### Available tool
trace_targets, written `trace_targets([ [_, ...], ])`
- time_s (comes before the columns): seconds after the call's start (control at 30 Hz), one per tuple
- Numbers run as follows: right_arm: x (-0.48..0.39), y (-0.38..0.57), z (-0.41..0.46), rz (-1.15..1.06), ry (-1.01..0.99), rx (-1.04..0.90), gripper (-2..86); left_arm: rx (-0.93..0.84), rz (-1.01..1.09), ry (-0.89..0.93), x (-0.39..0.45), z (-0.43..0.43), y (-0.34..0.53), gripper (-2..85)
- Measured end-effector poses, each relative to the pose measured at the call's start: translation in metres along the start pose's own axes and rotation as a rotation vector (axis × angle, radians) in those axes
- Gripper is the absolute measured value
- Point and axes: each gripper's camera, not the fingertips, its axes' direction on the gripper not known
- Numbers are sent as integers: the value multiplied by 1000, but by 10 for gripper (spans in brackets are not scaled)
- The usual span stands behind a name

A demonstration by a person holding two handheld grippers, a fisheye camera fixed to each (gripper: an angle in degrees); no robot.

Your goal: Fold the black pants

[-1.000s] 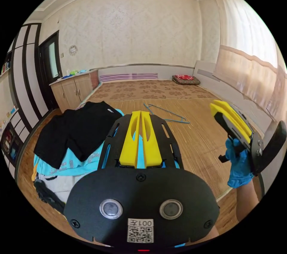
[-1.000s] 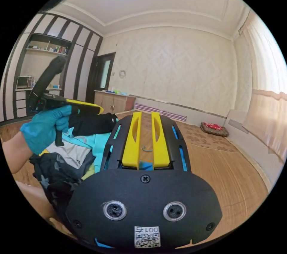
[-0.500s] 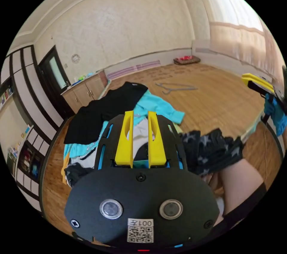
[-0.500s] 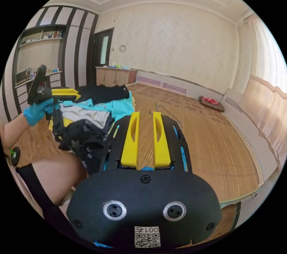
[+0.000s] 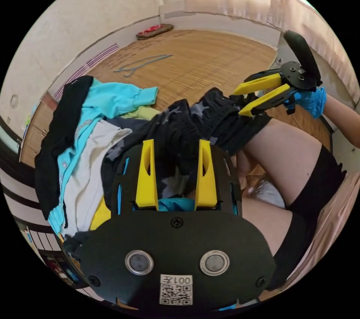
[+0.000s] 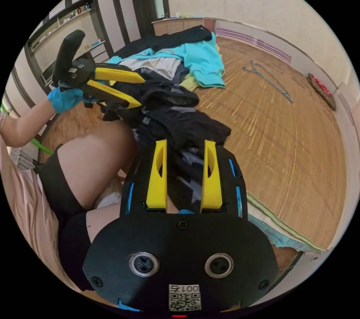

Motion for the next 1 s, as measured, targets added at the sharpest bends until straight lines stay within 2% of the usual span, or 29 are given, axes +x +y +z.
trace_targets([
  [0.23,4,3,52,34,77,-89,79,-27,-153,18,13,31,13,61],
  [0.3,6,6,48,34,45,-57,52,4,-236,-10,16,23,24,23],
  [0.43,1,15,17,35,90,52,34,54,-251,-100,33,-7,35,-8],
  [0.53,-13,24,-38,28,131,214,28,154,-298,-148,44,-57,44,-11],
  [0.7,-56,45,-163,-24,256,538,25,440,-317,-194,72,-175,60,-11],
  [1.0,-171,67,-330,-201,601,865,21,749,-291,-431,161,-362,86,-12],
])
